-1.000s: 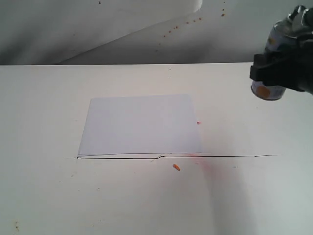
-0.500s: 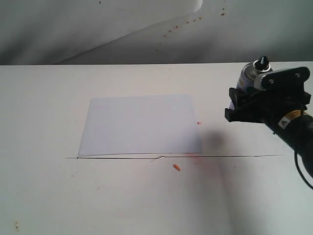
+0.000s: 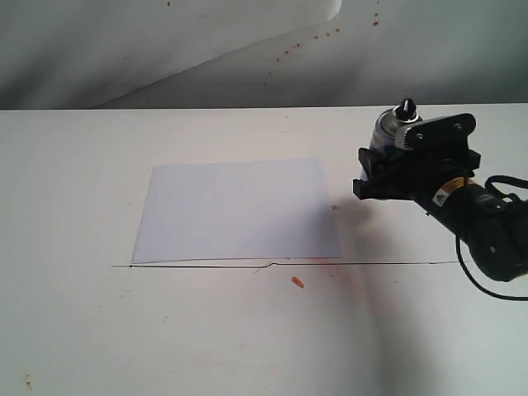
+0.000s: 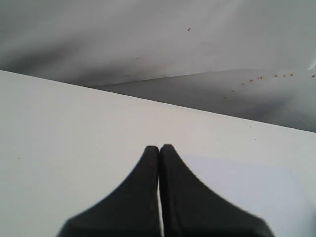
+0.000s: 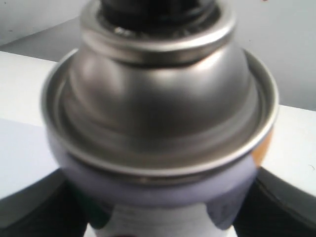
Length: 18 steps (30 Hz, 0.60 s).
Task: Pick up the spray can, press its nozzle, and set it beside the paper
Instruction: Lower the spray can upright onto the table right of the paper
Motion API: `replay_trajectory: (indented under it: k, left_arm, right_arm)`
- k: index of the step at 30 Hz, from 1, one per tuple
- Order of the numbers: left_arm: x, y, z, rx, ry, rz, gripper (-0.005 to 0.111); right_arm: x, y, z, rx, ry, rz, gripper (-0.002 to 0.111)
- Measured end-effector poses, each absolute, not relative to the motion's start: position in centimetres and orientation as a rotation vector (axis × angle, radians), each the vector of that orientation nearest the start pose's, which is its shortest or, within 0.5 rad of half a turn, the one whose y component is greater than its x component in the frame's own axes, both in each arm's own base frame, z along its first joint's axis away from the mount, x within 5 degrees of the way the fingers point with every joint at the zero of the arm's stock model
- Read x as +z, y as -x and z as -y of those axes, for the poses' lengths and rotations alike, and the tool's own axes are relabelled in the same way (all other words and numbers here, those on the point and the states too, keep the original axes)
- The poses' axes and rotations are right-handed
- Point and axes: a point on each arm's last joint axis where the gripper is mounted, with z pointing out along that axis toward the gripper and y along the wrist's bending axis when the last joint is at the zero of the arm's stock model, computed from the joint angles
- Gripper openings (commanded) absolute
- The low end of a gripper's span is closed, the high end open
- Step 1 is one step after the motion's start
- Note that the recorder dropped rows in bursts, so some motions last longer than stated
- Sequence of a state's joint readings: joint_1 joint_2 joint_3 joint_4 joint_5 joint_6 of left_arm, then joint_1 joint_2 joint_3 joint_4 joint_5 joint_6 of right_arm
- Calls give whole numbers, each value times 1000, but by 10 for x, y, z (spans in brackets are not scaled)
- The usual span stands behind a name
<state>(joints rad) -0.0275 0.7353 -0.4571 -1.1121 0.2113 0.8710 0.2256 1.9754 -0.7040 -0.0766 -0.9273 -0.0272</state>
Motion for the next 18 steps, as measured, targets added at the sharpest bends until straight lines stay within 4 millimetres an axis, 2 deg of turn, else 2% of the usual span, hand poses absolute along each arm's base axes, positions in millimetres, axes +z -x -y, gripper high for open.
replay_trajectory:
  k: [9, 18]
  left_arm:
    - [284, -154, 21, -354, 64, -1890, 0]
    - [284, -154, 21, -354, 63, -1890, 0]
  right_arm:
    - [122, -361, -88, 168, 298, -1893, 0]
    - [117, -365, -88, 199, 250, -1942, 0]
